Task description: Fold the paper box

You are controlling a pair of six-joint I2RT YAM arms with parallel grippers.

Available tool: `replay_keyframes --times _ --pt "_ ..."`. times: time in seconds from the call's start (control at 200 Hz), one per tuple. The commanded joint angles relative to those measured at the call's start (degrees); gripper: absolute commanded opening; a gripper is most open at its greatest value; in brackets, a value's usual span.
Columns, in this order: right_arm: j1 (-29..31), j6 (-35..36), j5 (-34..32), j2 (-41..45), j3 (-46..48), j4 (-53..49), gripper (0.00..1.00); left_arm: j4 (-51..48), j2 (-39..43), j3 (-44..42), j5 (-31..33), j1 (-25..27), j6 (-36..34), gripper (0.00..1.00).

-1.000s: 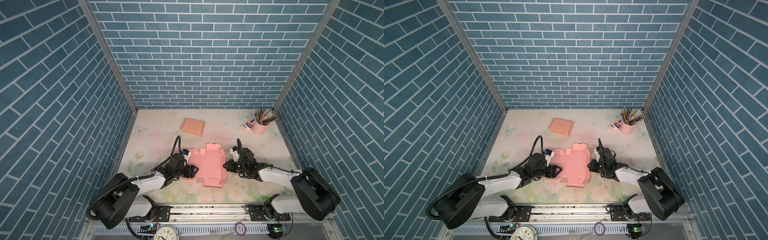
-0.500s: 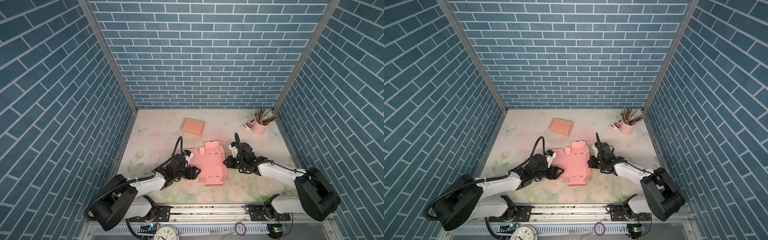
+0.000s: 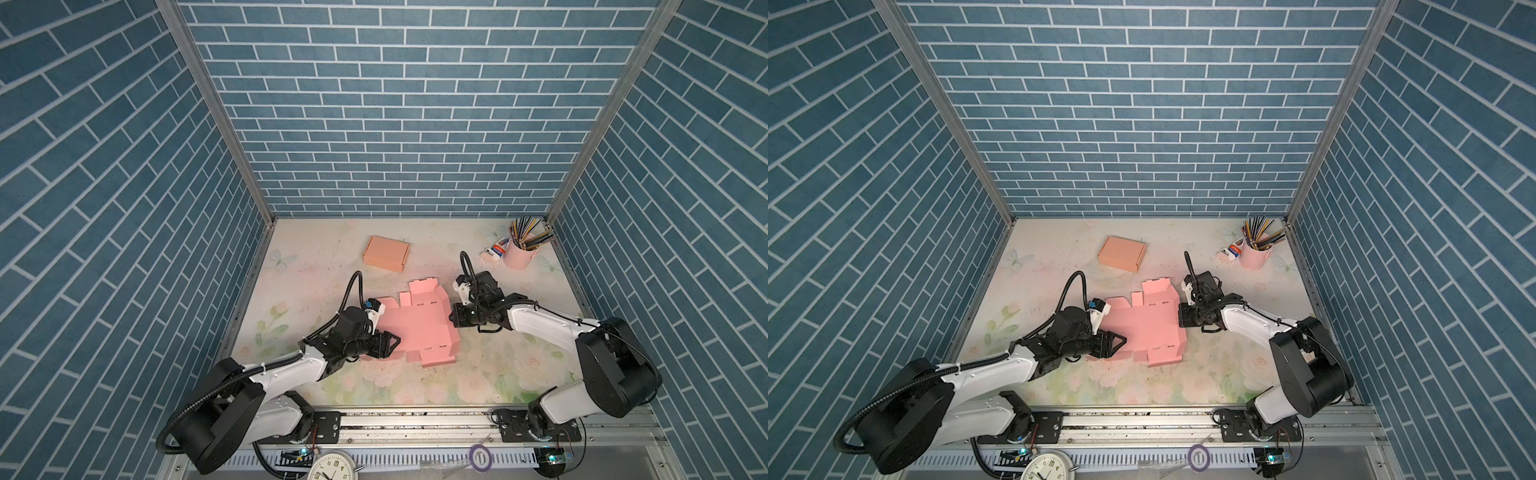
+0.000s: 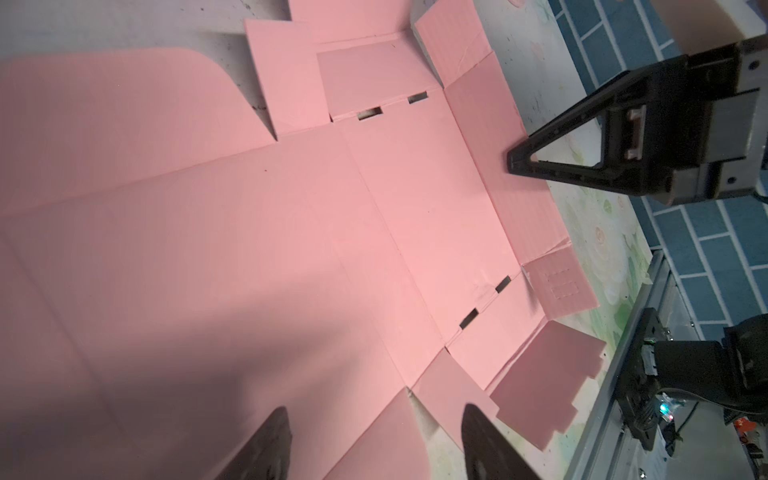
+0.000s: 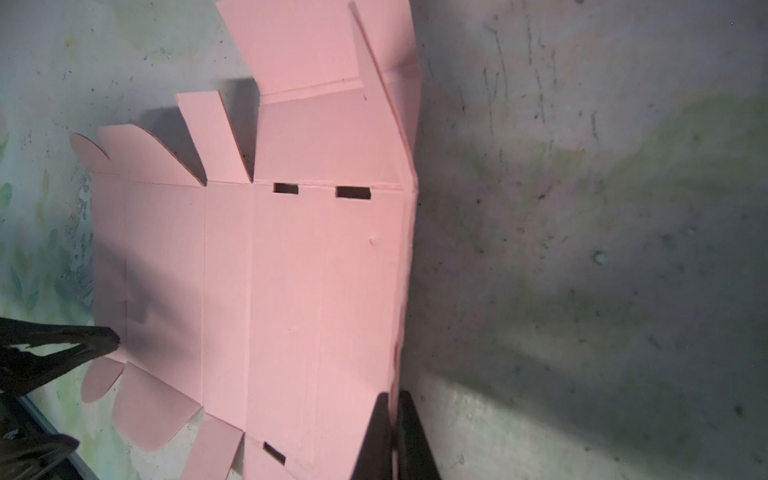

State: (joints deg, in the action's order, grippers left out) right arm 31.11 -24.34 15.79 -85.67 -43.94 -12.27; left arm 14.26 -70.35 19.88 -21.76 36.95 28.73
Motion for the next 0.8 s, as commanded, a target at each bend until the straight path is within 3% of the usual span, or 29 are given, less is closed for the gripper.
replay_keyframes --times 0.0,0.235,0.36,0.57,0.795 --pt "-0.45 2.32 1.09 -0.22 0.28 1.68 0.12 0.57 -2.40 0.25 -0.98 -2.30 -2.09 0.66" --pt "-0.53 -1.56 2.96 0.45 3.16 7.10 0.22 2.62 -6.29 0.61 -0.50 -2.58 -2.01 0.66" --pt "-0.79 -4.63 4.15 1.22 6.18 10.74 0.22 4.05 -7.09 -0.10 -1.15 -2.60 -1.51 0.66" --pt "-1.14 -8.48 2.97 4.39 10.02 14.11 0.12 4.90 -6.82 -1.17 -1.13 -2.55 -1.05 0.66" --pt "-0.99 -7.89 1.65 7.51 10.11 11.75 0.02 3.51 -4.33 -1.00 -1.27 -2.47 -0.87 0.66"
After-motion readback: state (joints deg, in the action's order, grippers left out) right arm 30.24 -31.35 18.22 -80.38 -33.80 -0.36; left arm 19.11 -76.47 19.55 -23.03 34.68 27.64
